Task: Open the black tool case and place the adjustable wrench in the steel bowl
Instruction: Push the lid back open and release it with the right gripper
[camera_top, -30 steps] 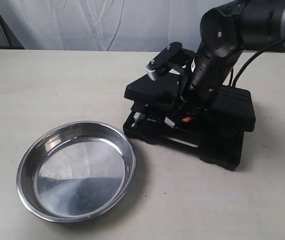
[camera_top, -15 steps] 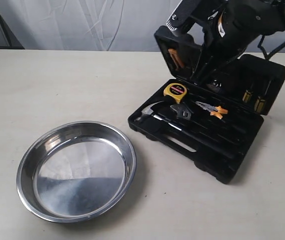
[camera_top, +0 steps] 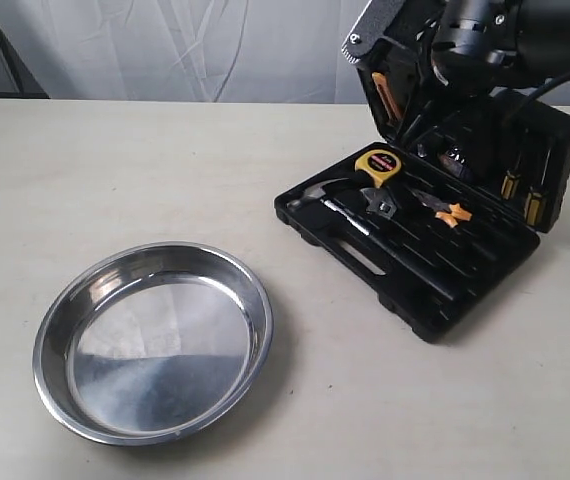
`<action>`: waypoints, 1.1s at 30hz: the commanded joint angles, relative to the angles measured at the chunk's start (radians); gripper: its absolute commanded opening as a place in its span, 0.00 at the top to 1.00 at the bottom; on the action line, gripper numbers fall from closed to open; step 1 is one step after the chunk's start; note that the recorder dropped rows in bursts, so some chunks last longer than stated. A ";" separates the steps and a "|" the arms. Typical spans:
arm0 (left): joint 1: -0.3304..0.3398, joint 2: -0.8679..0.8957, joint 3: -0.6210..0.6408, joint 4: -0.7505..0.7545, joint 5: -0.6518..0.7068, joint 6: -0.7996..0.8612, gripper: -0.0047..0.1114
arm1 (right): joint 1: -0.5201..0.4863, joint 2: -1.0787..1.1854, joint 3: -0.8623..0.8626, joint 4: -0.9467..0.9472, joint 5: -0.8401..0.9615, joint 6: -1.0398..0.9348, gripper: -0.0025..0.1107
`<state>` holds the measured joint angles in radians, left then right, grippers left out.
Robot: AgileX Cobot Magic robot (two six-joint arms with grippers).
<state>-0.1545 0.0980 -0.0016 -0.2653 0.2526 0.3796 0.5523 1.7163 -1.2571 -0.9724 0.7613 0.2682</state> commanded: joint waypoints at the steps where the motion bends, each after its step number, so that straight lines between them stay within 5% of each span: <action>1: -0.008 -0.005 0.002 -0.004 -0.014 -0.004 0.96 | -0.054 -0.007 -0.005 -0.065 0.044 0.111 0.99; 10: -0.008 -0.005 0.002 -0.004 -0.014 -0.004 0.96 | -0.220 -0.007 -0.005 0.059 0.018 0.131 0.99; 25: -0.008 -0.005 0.002 -0.004 -0.014 -0.004 0.96 | -0.265 -0.007 -0.005 0.066 0.013 0.135 0.98; 27: -0.008 -0.005 0.002 -0.004 -0.014 -0.004 0.96 | -0.265 -0.010 -0.005 0.066 0.015 0.135 0.92; 33: -0.008 -0.005 0.002 -0.004 -0.014 -0.004 0.96 | -0.265 -0.014 -0.005 0.023 0.047 0.135 0.52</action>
<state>-0.1545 0.0980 -0.0016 -0.2653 0.2526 0.3796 0.2990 1.7087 -1.2653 -0.9273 0.7635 0.4002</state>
